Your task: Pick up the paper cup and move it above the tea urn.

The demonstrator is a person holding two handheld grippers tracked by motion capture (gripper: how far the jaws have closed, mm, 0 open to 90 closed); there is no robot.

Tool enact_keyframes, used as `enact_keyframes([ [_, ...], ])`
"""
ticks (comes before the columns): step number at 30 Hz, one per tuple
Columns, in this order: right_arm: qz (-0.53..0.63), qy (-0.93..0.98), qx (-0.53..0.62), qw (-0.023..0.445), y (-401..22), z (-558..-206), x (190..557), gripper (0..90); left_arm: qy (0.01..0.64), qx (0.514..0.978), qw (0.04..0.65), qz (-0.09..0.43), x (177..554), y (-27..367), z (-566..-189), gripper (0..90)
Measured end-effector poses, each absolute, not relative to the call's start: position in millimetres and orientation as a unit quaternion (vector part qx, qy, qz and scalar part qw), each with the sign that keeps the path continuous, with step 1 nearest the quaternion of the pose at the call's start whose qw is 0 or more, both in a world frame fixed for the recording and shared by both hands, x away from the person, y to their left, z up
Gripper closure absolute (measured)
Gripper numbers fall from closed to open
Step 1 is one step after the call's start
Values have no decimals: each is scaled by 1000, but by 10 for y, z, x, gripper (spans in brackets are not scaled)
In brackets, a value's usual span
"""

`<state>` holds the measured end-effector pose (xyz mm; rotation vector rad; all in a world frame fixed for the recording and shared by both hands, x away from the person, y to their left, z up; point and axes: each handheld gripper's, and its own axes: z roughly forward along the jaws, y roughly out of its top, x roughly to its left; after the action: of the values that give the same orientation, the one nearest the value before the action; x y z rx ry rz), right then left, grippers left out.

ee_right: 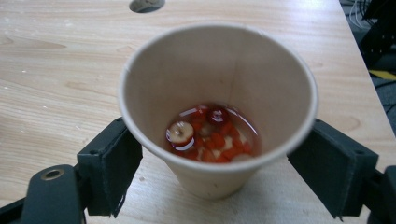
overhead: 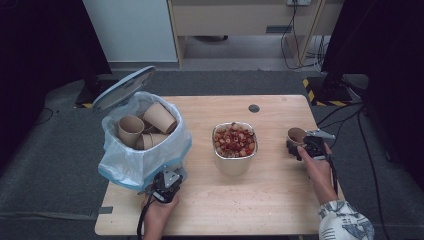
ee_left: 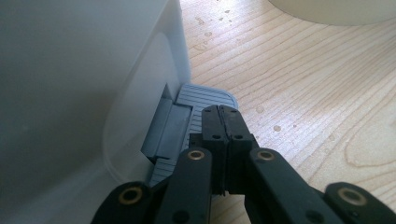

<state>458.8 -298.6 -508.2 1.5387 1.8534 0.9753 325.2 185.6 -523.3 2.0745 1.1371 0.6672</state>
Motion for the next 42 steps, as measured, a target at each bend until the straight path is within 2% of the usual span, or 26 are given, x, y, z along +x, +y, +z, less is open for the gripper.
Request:
enact_keyframes([
  [11,367,682,572,270,-2922,-5101,4677,193,436,795,336,255,3252,1857,-5233,886],
  [25,386,674,561,287,-2931,-5172,4732,256,436,795,337,255,3252,1859,-5234,885],
  [32,393,683,545,286,-2951,-5123,4705,306,436,795,337,255,3253,1859,-5234,885],
  [42,403,696,523,283,-2940,-4968,4669,318,436,794,337,254,3253,1861,-5234,885],
])
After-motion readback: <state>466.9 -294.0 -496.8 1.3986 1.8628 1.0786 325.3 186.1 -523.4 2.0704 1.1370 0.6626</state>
